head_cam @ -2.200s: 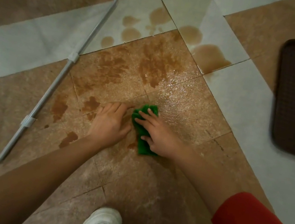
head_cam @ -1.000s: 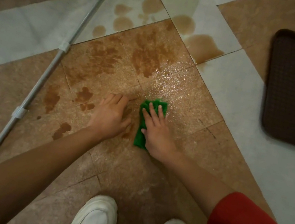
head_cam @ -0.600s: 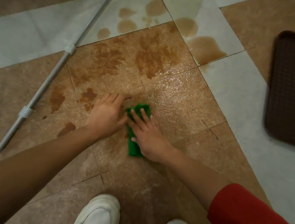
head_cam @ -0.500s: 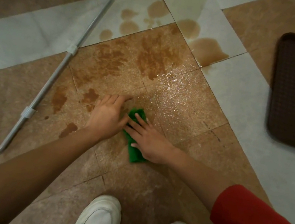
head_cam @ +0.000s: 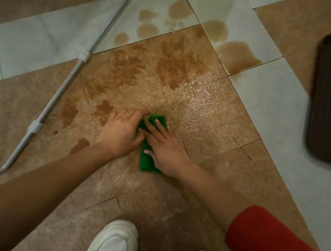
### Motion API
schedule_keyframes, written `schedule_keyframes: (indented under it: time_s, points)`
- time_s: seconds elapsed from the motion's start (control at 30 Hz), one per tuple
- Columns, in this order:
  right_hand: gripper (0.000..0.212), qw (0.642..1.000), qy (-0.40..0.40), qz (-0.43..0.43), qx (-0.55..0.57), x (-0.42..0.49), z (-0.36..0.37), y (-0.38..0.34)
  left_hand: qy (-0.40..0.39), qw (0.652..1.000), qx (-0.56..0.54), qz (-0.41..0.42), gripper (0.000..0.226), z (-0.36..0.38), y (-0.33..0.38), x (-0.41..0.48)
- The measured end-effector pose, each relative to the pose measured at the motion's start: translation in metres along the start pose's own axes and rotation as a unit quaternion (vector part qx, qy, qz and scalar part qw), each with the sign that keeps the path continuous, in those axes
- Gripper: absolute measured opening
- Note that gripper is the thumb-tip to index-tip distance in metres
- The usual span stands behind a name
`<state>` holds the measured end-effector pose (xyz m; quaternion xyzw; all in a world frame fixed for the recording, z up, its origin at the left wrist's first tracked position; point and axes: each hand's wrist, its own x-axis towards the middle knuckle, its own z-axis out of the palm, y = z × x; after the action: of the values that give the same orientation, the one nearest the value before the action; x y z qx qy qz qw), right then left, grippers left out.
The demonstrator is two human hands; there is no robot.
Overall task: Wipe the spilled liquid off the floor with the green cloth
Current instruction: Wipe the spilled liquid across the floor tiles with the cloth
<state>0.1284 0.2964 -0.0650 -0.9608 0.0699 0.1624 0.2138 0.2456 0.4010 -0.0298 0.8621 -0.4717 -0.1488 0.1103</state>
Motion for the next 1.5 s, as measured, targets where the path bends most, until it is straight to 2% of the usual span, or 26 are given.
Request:
schedule_keyframes:
  time_s: [0.13, 0.33, 0.53, 0.7, 0.77, 0.9, 0.97, 1.07, 1.2, 1.37, 1.5]
  points:
    - [0.059, 0.999, 0.019, 0.047, -0.018, 0.014, -0.009, 0.0, 0.01, 1.0, 0.005, -0.001, 0.052, -0.001, -0.001, -0.002]
    - [0.059, 0.999, -0.011, -0.01, -0.047, 0.006, 0.0, -0.001, 0.003, 1.0, -0.011, -0.021, 0.051, 0.001, -0.002, 0.003]
    - [0.059, 0.997, 0.031, 0.072, -0.006, 0.019, -0.012, 0.002, 0.013, 1.0, -0.011, -0.008, 0.054, -0.001, 0.0, 0.006]
    - [0.056, 0.999, 0.032, 0.022, -0.011, 0.002, -0.003, 0.007, -0.002, 1.0, -0.017, -0.026, 0.049, 0.005, -0.003, 0.009]
    - [0.056, 0.998, 0.036, 0.051, -0.017, -0.007, -0.004, 0.022, -0.007, 1.0, -0.022, -0.021, 0.052, 0.007, 0.0, 0.011]
    - [0.059, 0.975, 0.07, 0.208, 0.021, -0.012, -0.023, 0.05, -0.009, 1.0, -0.024, -0.007, 0.054, 0.006, 0.007, 0.015]
    - [0.059, 0.969, 0.066, 0.238, 0.027, -0.008, -0.031, 0.052, -0.012, 1.0, -0.024, -0.005, 0.054, 0.007, 0.009, 0.018]
    - [0.058, 0.969, 0.079, 0.232, 0.023, -0.007, -0.028, 0.041, -0.016, 0.999, -0.029, 0.002, 0.054, 0.011, 0.011, 0.021]
    - [0.057, 0.984, 0.066, 0.167, 0.013, -0.019, -0.013, 0.037, -0.021, 0.999, -0.039, 0.011, 0.054, 0.016, 0.01, 0.023]
    - [0.059, 0.962, 0.095, 0.253, 0.05, -0.008, -0.027, 0.057, -0.033, 0.999, -0.04, 0.0, 0.054, 0.016, 0.013, 0.029]
    - [0.058, 0.961, 0.104, 0.251, 0.05, 0.006, -0.033, 0.059, -0.031, 0.999, -0.036, -0.001, 0.056, 0.015, 0.022, 0.037]
